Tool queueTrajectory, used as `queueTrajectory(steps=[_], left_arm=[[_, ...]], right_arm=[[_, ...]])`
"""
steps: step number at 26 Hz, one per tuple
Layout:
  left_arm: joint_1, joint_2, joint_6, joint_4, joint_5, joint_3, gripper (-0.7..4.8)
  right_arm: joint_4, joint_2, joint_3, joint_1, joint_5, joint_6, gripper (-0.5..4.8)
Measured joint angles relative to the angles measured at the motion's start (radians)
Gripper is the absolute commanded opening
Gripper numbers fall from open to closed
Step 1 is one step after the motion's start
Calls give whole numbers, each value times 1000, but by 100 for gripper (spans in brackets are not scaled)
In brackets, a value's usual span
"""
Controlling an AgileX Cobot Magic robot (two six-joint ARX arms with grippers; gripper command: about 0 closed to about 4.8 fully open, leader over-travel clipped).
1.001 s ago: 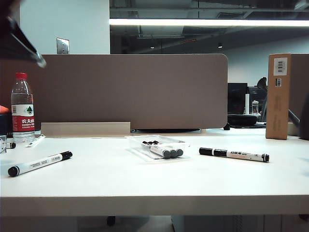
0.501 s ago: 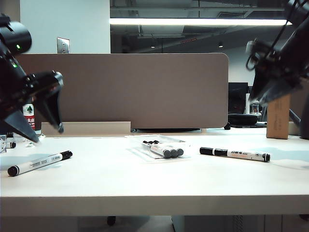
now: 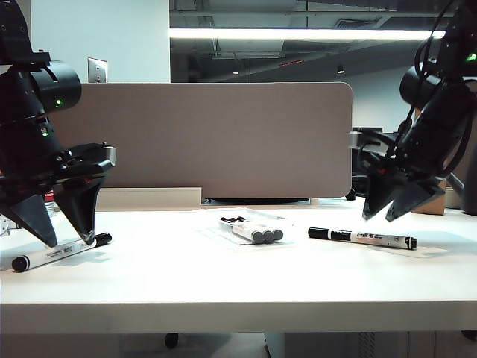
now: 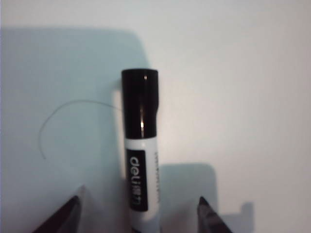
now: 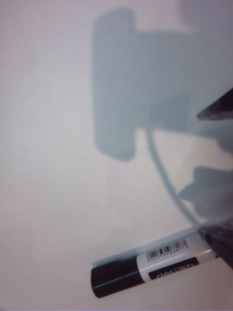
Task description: Pick up the markers scattered on the table and put them into the packaging box, making sure the markers fit the shape of the box's grooves.
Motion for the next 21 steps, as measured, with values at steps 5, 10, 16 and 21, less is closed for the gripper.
queueTrajectory(steps=[5,10,16,21], left_arm=[[-5,24,4,-4,1,7,252],[-6,54,18,8,-2,22,66],[-6,55,46,8,1,23,-5],[-6,55,48,10,9,23,-5]], right_arm=[[-25,9,0,21,-13,-18,275],[-23,9,0,31,-14,-21,275],[-25,9,0,33,-18,-21,275],[-23,-2,0,33,-21,-16,275]])
